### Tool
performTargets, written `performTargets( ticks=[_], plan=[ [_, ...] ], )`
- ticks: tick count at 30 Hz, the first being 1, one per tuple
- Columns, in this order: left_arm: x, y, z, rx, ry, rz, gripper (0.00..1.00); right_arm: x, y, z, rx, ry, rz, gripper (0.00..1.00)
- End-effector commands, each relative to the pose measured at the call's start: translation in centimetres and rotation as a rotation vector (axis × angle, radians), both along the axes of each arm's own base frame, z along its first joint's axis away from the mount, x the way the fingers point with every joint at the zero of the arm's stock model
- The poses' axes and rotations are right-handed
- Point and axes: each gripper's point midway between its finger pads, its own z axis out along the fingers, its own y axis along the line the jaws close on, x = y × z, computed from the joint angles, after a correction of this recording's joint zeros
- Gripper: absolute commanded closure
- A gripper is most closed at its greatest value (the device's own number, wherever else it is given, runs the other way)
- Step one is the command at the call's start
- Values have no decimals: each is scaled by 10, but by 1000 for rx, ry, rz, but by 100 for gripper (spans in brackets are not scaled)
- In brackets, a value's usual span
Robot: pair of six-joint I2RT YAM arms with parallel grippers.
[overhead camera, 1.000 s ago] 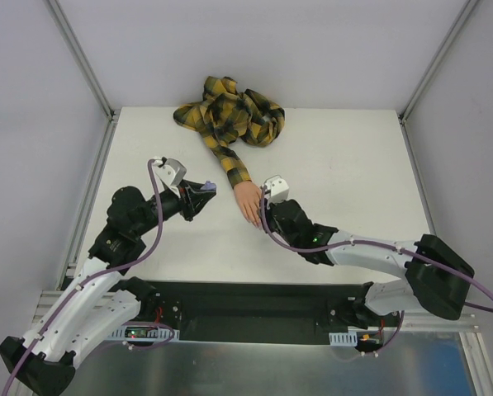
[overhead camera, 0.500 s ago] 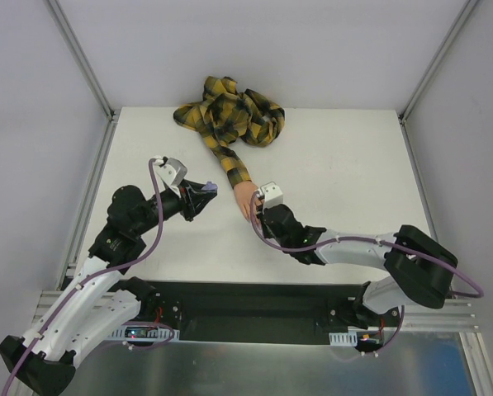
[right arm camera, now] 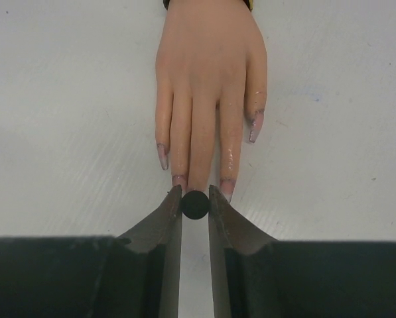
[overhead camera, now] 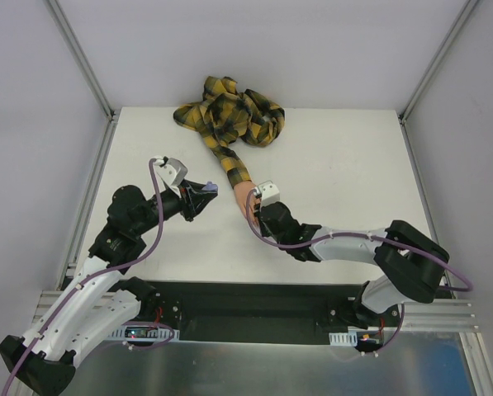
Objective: Paint the nails
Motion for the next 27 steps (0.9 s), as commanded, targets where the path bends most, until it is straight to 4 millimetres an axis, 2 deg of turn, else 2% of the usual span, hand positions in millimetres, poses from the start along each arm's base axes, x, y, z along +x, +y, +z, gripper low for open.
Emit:
performTargets(
  ticks=[1, 27],
  plan=[
    [-2, 0, 29, -43, -59, -13, 100, 11, 16, 19, 70, -34, 6, 99],
    [-2, -2, 28, -42, -53, -24, 100, 19, 17, 16, 65, -23, -2, 100]
  ],
)
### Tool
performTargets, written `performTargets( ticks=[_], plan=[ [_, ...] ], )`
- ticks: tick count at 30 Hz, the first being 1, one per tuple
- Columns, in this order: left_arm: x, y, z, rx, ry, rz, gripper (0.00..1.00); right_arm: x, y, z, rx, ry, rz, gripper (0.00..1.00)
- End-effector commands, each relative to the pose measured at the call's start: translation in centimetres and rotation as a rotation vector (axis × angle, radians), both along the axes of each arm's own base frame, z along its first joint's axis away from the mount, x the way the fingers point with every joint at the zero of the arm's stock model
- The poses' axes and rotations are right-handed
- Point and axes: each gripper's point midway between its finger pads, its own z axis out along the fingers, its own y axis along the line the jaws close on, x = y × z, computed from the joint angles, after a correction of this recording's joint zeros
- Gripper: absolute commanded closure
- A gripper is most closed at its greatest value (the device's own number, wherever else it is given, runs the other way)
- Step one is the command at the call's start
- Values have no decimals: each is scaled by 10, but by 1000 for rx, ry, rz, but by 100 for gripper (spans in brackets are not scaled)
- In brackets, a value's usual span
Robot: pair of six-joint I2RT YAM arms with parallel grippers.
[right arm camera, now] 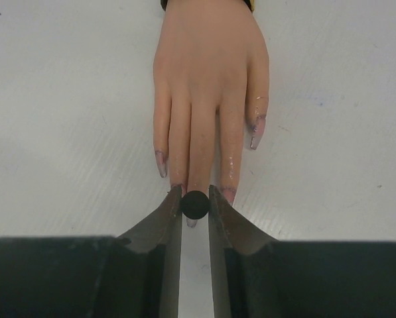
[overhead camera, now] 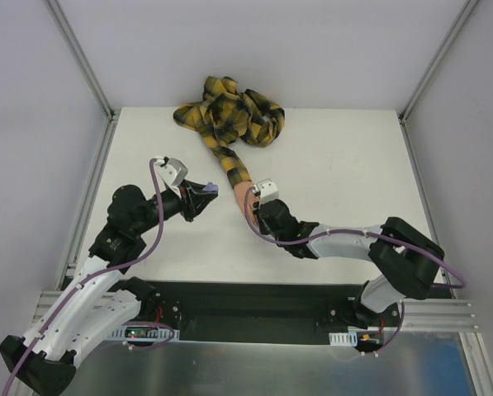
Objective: Paint the nails
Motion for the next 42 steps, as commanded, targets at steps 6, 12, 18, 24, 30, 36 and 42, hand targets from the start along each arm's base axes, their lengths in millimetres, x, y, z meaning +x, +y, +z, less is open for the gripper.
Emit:
performTargets(
  ticks=[6, 12, 18, 24, 30, 36, 42],
  plan=[
    [-2, -1, 29, -44, -56, -15, 100, 13, 11, 19, 55, -37, -10, 100],
    [-2, -1, 28, -43, -55, -17, 100, 15, 10, 19, 54, -38, -17, 99],
    [-2, -1, 29, -43, -57, -15, 100, 16, 10, 17, 51, -35, -17, 100],
    [-2, -2, 28, -43, -55, -18, 100, 18, 12, 17, 55, -29, -15, 100],
    [-2, -2, 29, -44, -56, -20, 100, 17, 9, 16, 56, -28, -14, 100],
    [-2, -2, 28, -44, -54, -20, 100, 14, 3, 12, 53, -16, -32, 100],
    [-3, -2, 28, -44, -53, -26, 100, 12, 0, 12, 55, -8, -41, 100]
  ],
)
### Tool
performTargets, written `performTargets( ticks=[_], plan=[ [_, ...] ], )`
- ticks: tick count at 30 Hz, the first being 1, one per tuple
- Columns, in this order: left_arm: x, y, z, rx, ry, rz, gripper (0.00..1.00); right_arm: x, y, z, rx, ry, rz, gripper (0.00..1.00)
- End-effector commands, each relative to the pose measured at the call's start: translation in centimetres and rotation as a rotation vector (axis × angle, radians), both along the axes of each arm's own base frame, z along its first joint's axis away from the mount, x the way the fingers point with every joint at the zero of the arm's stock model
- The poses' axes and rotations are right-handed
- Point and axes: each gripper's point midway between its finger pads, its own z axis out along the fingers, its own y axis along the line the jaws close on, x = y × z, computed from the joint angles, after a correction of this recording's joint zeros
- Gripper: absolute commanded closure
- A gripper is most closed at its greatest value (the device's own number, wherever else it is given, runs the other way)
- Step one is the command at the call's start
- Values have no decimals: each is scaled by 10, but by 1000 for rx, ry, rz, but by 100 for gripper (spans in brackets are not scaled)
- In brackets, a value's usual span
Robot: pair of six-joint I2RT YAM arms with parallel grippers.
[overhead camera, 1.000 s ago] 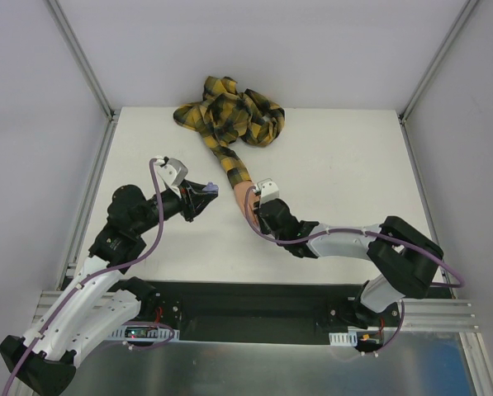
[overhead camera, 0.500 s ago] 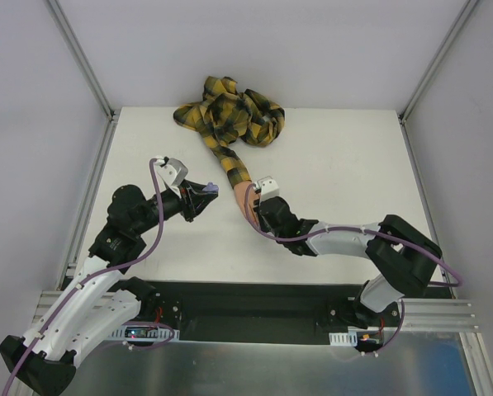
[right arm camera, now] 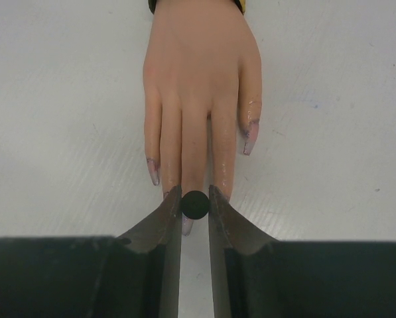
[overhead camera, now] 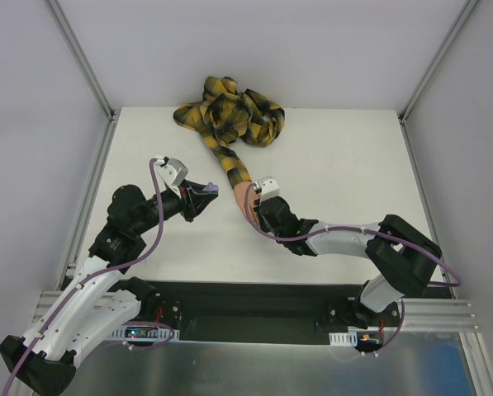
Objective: Paint the nails
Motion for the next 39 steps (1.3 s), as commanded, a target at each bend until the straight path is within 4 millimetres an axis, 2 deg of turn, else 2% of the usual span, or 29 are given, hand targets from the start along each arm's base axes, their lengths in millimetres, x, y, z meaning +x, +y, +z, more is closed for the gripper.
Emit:
performTargets(
  ticks=[1, 39],
  plan=[
    [-2, -1, 28, -43, -54, -17, 100, 4, 2, 15, 52, -22, -25, 100],
    [-5, -4, 29, -48, -48, -37, 100, -9, -4, 9, 34, 8, -58, 100]
  ],
)
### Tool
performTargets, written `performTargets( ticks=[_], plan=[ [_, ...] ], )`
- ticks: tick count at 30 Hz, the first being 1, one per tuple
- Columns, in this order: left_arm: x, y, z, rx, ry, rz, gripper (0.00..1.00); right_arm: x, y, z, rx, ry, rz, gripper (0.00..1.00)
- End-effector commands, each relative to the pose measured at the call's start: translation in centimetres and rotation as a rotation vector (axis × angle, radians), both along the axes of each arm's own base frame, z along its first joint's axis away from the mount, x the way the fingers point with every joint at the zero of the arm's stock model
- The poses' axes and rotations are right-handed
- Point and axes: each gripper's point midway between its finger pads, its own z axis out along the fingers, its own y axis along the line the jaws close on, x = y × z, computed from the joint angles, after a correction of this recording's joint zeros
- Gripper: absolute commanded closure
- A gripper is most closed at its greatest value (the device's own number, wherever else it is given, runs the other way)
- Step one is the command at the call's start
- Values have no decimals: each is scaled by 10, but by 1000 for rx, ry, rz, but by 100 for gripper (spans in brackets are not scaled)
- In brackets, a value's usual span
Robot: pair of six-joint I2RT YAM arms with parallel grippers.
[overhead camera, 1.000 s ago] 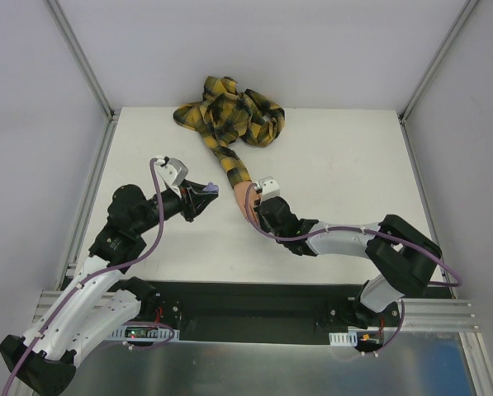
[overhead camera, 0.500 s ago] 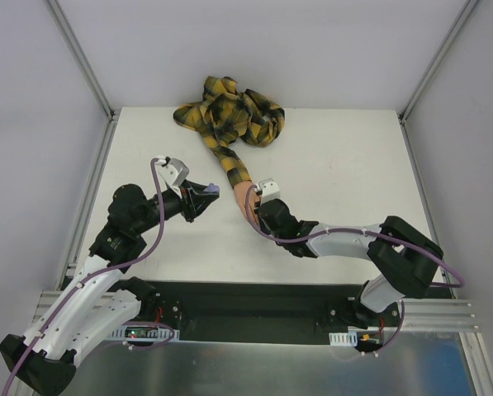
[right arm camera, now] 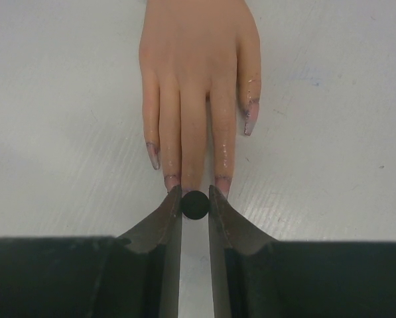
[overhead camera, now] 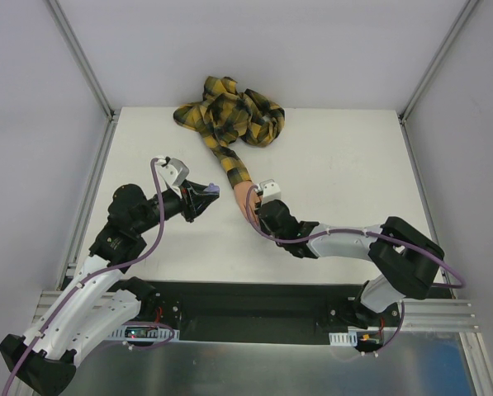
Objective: Paint the nails
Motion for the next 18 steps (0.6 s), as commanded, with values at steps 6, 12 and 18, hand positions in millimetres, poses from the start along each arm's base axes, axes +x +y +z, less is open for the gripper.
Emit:
performTargets(
  ticks=[6, 12, 18],
  plan=[
    [-3, -2, 28, -49, -50, -19, 100, 0, 1, 11, 29, -14, -26, 100],
    [-3, -2, 29, -51, -50, -22, 100, 0, 1, 11, 24, -16, -25, 100],
    [-4, -2, 29, -51, -51, -25, 100, 0, 2, 12, 25, -15, -20, 100]
  ],
)
